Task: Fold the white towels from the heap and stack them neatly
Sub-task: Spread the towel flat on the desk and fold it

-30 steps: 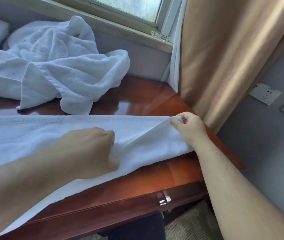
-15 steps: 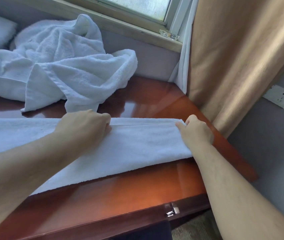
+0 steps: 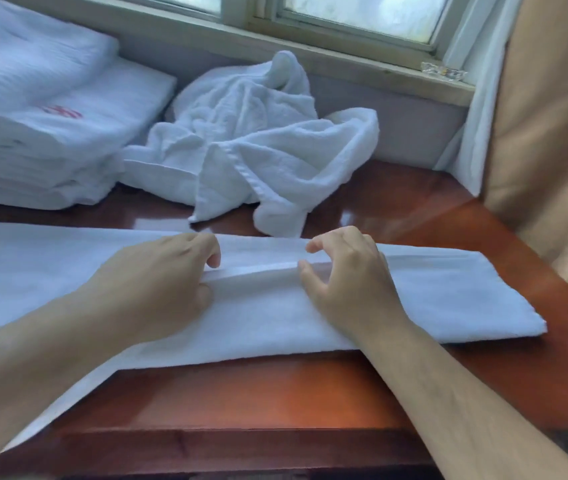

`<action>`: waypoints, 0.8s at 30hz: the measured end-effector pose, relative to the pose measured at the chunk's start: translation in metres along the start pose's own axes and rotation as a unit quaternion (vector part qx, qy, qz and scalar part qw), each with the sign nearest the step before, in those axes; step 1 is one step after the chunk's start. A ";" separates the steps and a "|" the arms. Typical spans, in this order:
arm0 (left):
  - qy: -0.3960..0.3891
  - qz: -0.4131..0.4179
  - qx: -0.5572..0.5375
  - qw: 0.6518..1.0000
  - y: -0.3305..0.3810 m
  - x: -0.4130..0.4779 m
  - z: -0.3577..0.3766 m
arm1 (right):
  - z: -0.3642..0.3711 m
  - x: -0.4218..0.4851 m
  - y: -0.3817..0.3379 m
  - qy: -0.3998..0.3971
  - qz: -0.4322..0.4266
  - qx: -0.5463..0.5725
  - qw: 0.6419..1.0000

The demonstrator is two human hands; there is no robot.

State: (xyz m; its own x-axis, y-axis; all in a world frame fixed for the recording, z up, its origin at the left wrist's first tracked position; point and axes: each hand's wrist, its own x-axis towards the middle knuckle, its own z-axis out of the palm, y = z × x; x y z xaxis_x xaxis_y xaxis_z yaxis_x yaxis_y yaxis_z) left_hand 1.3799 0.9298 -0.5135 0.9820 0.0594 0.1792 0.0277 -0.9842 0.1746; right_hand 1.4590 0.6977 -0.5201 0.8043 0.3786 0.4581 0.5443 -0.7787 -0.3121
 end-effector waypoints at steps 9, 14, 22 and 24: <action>-0.014 -0.134 0.012 0.991 -0.115 -0.103 -0.052 | 0.049 0.004 -0.135 -0.157 -0.193 0.043 0.968; 0.000 -0.160 0.044 0.986 -0.144 -0.134 -0.076 | 0.064 0.009 -0.176 -0.080 -0.262 0.029 0.961; 0.085 -0.199 0.112 0.970 -0.185 -0.141 -0.093 | 0.075 0.019 -0.178 -0.040 -0.249 0.012 0.968; 0.115 -0.213 0.081 0.967 -0.202 -0.130 -0.093 | 0.080 0.023 -0.190 -0.029 -0.254 0.024 0.967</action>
State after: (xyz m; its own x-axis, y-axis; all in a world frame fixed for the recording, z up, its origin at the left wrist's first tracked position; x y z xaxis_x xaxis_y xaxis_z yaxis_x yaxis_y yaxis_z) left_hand 1.2297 1.1361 -0.4821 0.8084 0.4817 0.3383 0.4670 -0.8747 0.1297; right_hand 1.3930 0.8944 -0.5174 0.4420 0.7342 0.5154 0.8816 -0.4615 -0.0986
